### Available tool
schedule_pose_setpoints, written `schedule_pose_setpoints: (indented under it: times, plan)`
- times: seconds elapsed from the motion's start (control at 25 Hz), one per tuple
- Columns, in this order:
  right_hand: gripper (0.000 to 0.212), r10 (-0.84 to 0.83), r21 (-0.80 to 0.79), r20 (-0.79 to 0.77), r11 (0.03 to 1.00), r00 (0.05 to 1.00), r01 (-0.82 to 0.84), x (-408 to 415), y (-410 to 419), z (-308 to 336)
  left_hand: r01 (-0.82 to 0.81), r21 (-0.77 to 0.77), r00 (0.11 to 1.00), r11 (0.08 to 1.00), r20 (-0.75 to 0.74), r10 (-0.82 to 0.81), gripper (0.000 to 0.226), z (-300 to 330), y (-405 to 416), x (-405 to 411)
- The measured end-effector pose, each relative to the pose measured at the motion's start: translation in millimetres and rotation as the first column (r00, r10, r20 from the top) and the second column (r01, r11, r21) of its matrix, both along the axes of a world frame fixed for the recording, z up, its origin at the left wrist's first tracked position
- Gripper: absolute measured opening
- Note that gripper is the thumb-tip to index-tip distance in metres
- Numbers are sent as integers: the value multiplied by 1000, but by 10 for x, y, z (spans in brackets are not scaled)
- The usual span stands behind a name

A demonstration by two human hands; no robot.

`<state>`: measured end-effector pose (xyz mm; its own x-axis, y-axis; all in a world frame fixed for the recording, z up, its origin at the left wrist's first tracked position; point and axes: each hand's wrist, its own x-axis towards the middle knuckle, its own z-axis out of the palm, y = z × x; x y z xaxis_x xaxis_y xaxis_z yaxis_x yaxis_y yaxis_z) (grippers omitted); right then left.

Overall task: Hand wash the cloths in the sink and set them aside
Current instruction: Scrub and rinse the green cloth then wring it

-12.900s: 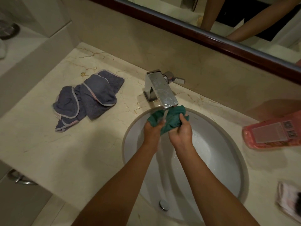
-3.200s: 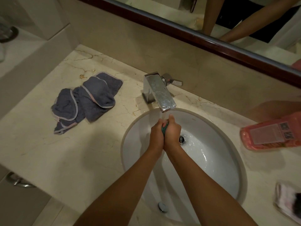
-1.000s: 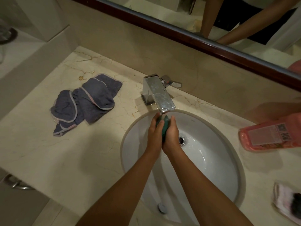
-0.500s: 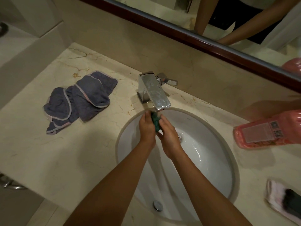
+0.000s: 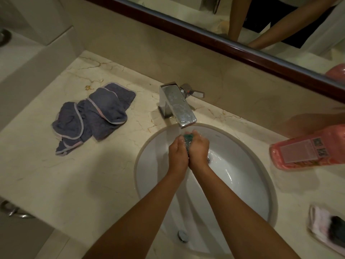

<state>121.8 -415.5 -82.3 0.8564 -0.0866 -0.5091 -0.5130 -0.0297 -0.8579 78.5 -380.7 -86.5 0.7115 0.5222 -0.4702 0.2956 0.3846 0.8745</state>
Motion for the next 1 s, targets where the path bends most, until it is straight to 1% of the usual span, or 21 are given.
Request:
schedule_pose_setpoints:
  times: [0.08, 0.16, 0.2, 0.24, 0.32, 0.36, 0.4, 0.44, 0.52, 0.56, 0.6, 0.68, 0.76, 0.8, 0.84, 0.88, 0.92, 0.96, 1.0]
  plan:
    - [42, -38, -9, -61, 999, 997, 37, 14, 19, 8, 1, 15, 1000, 1000, 23, -2, 38, -3, 6, -17]
    - [47, -35, 18, -128, 999, 991, 38, 25, 46, 21, -17, 48, 1000, 999, 23, 16, 36, -8, 27, -30]
    - [47, 4, 25, -148, 1000, 989, 0, 27, 45, 30, -52, 62, 999, 997, 11, 51, 33, -15, 51, -30]
    - [43, 69, 32, -145, 997, 987, -65, 19, 38, 45, -106, 74, 994, 992, -14, 107, 30, -26, 91, -15]
    - [24, 216, 118, -46, 971, 975, -210, -35, 0, 44, -230, 93, 968, 969, -79, 238, 26, -35, 210, 43]
    - [22, 283, 163, 28, 945, 959, -284, -78, -30, 36, -269, 124, 953, 955, -105, 283, 26, -38, 278, 71]
    - [26, 310, 178, 91, 930, 946, -322, -116, -59, 24, -275, 181, 949, 944, -107, 297, 26, -39, 336, 95]
    - [26, 286, 173, 121, 937, 950, -304, -142, -79, 21, -247, 246, 958, 937, -87, 275, 26, -34, 375, 109]
    - [15, 132, 181, 61, 973, 989, -141, -120, -65, 69, -118, 319, 991, 941, -26, 133, 23, -5, 394, 106]
    - [11, 74, 200, 9, 977, 997, -74, -91, -51, 97, -49, 306, 999, 951, 2, 51, 21, 5, 390, 85]
    - [11, 45, 204, -39, 978, 998, -36, -49, -37, 124, 11, 262, 999, 965, 26, -18, 20, 19, 389, 60]
    - [14, 28, 185, -125, 983, 992, -4, 33, 0, 166, 114, 144, 989, 983, 72, -126, 21, 11, 397, 5]
    - [13, -9, 170, -206, 985, 978, 45, 83, 34, 203, 206, 130, 972, 970, 90, -219, 13, -12, 391, -40]
    - [15, -25, 153, -225, 986, 974, 61, 95, 42, 214, 226, 129, 968, 966, 79, -237, 9, -15, 370, -43]
    - [18, -23, 142, -225, 988, 974, 56, 101, 43, 223, 214, 113, 974, 970, 48, -221, 9, -12, 349, -22]
    - [20, 2, 157, -217, 987, 976, 33, 92, 39, 230, 172, 76, 985, 982, -2, -172, 14, -2, 332, 23]
    - [19, 39, 206, -202, 979, 979, 3, 71, 26, 216, 106, 30, 993, 994, -61, -104, 21, 12, 319, 75]
    - [18, 78, 286, -184, 958, 980, -23, 37, 10, 203, 35, 3, 993, 999, -115, -35, 27, 13, 312, 119]
    - [18, 107, 357, -152, 933, 983, -46, -1, -4, 195, -26, 0, 986, 1000, -162, 25, 30, 7, 311, 153]
